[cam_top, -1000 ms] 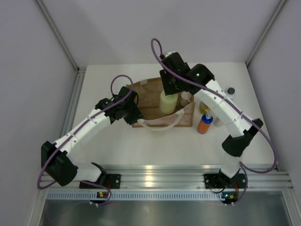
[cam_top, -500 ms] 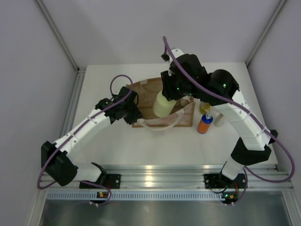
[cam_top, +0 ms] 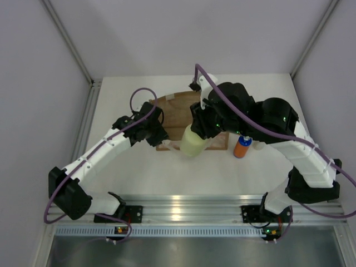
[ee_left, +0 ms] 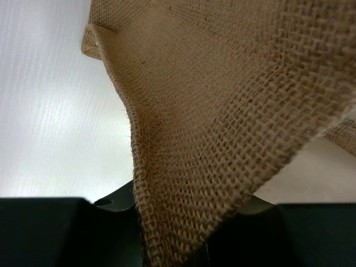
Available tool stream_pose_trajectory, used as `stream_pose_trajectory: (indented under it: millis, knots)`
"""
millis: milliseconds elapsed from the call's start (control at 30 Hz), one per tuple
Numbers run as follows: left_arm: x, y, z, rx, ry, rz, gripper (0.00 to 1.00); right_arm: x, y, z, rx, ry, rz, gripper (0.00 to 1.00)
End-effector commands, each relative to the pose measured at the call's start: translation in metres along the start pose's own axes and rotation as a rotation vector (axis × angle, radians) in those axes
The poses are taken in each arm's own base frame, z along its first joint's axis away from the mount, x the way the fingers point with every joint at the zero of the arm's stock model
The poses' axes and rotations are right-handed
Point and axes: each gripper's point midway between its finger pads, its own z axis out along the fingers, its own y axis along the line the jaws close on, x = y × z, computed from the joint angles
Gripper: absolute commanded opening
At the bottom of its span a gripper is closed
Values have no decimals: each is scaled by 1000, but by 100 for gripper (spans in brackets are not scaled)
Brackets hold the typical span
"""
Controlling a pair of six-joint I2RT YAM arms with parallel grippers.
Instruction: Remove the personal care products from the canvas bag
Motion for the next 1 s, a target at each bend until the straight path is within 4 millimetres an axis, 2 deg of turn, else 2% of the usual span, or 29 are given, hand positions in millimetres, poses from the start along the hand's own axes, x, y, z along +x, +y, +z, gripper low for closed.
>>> stream_pose_trajectory:
  millis: [0, 133, 200, 233, 300, 333, 400, 433, 500, 533, 633, 800, 967]
  knots:
    - [-11, -9, -6, 23, -38, -11, 35, -21, 5, -22, -12, -139, 45, 0]
    - [-10, -9, -5, 21, -32, -7, 36, 0, 23, -5, -36, -120, 22, 0]
    - [-9, -9, -6, 23, -31, -7, 36, 4, 29, 1, -53, -136, 29, 0]
    - [-9, -9, -6, 23, -30, -9, 36, 17, 30, 8, -62, -117, 19, 0]
    - [-10, -10, -6, 23, -30, -6, 36, 13, 36, 14, -85, -165, 37, 0]
    - [-10, -10, -6, 27, -30, -3, 36, 29, 34, 24, -79, -148, 13, 0]
    - [-10, -10, -6, 27, -30, -1, 36, 28, 38, 34, -93, -192, 20, 0]
    - [-10, -10, -6, 25, -30, 2, 36, 39, 37, 43, -82, -174, 1, 0]
    - [-10, -11, -6, 26, -28, 4, 36, 43, 41, 53, -89, -182, -3, 0]
    - [-9, -11, -5, 26, -25, 10, 36, 56, 41, 64, -85, -157, -19, 0]
    - [-10, -12, -5, 27, -25, 13, 36, 70, 52, 84, -132, -164, -19, 0]
    - [-12, -15, -5, 30, -29, 21, 36, 88, 72, 112, -212, -155, -24, 0]
    - [-11, -15, -4, 29, -25, 28, 36, 93, 85, 133, -246, -151, -73, 0]
